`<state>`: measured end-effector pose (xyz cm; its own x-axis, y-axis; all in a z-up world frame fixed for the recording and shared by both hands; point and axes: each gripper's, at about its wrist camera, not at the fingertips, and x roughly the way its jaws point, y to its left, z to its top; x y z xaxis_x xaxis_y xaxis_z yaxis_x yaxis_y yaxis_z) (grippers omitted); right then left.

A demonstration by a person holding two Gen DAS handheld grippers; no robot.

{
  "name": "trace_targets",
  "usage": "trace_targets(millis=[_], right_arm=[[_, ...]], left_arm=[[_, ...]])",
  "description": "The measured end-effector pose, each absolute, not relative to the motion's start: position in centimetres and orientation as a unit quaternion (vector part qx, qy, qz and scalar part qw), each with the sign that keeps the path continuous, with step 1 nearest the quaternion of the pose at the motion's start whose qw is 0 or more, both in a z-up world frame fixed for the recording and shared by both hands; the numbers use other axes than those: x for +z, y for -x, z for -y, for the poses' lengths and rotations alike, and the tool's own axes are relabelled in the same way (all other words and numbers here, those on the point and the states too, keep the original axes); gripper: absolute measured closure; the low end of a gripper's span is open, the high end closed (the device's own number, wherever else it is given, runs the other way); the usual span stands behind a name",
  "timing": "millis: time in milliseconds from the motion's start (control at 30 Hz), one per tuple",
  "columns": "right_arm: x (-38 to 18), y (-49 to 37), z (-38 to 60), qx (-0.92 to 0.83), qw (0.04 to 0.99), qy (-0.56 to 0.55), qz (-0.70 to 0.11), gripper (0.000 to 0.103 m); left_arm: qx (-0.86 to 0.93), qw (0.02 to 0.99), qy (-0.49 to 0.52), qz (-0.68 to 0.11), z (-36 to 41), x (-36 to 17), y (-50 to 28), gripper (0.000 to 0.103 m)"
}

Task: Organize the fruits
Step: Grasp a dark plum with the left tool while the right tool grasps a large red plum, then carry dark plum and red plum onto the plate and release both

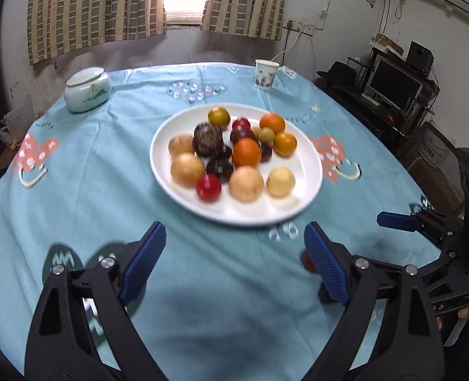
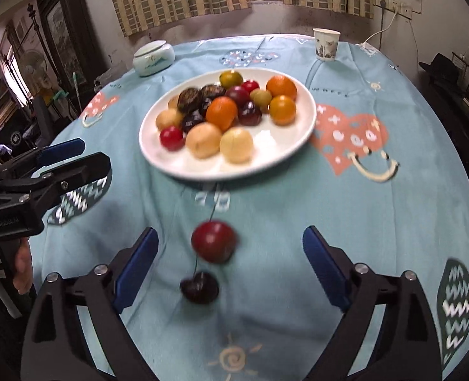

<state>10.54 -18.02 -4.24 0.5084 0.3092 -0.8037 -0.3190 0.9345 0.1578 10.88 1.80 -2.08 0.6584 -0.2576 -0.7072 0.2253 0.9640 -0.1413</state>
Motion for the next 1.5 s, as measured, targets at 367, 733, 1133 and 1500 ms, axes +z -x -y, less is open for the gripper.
trace_targets(millis=[367,733,1133,1500], right_arm=[[-7.5,-11.0,15.9,0.189,0.847,-0.01,-0.497,0.01],[-9.2,-12.3,14.6,0.168,0.848,0.034,-0.502,0.063],[-6.9,-9.4,22.3,0.119,0.871,-0.046,-0.475,0.063],[-7.0,-7.4,25.0,0.122,0.869,-0.085,-0.472,0.063]], left_arm=[[-0.114,0.887,0.055,-0.443,-4.0,-6.1,-8.0,0.013],[-0.095,0.893,0.065,-0.436,-5.7,-5.8,-6.5,0.012],[-0.187,0.87,-0.025,-0.455,4.2,-6.7,-6.7,0.011],[-0.224,0.852,-0.051,-0.47,9.2,-9.3,-8.0,0.075]])
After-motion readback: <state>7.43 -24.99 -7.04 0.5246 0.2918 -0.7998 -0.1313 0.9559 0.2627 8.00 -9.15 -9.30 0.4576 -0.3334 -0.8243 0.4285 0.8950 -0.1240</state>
